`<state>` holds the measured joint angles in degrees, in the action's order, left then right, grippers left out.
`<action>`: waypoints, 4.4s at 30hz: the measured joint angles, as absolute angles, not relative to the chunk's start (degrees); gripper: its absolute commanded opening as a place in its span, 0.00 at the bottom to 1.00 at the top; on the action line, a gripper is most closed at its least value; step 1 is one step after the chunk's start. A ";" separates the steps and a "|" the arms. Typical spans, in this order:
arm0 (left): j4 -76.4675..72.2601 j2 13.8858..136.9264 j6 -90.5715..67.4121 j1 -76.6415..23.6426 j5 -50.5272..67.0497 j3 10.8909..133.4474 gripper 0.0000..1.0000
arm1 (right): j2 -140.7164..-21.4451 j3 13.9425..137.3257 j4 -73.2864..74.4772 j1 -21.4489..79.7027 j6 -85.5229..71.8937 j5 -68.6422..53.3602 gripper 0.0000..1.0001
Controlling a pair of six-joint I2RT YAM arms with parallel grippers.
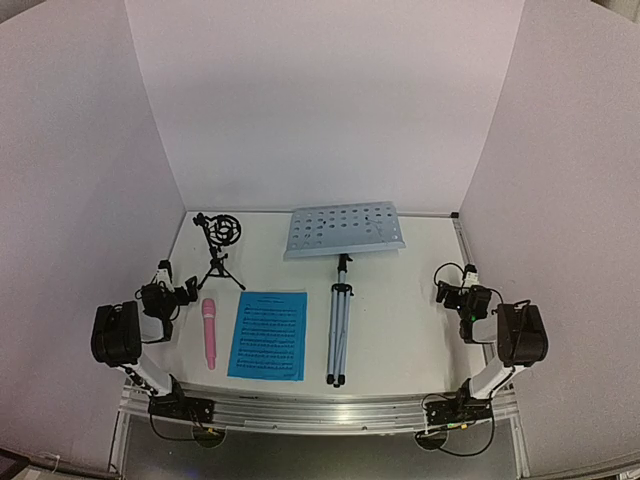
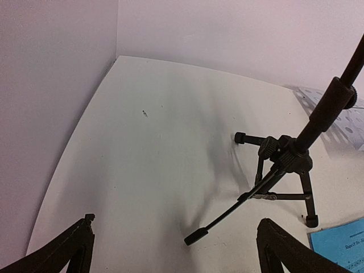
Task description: Set up the instrument practice props
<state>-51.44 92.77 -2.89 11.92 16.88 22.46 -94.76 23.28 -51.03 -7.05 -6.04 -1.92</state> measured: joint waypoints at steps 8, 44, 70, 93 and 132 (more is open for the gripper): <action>-51.44 92.77 -2.86 11.92 16.93 22.46 1.00 | -90.27 35.04 -33.25 -7.05 -5.36 -5.89 0.98; 13.86 50.06 3.82 -19.20 36.38 34.03 1.00 | -116.67 102.40 32.65 41.05 -33.51 12.86 0.67; 1.93 72.74 4.50 -28.47 28.15 41.76 1.00 | -142.47 121.68 38.72 40.42 -36.52 25.96 0.42; -2.90 72.82 6.22 -28.47 22.95 41.74 1.00 | -143.21 120.14 34.73 41.10 -41.82 31.10 0.00; -18.99 105.87 0.70 -35.72 31.10 73.90 0.71 | -126.30 106.45 -37.05 44.96 2.31 41.15 0.00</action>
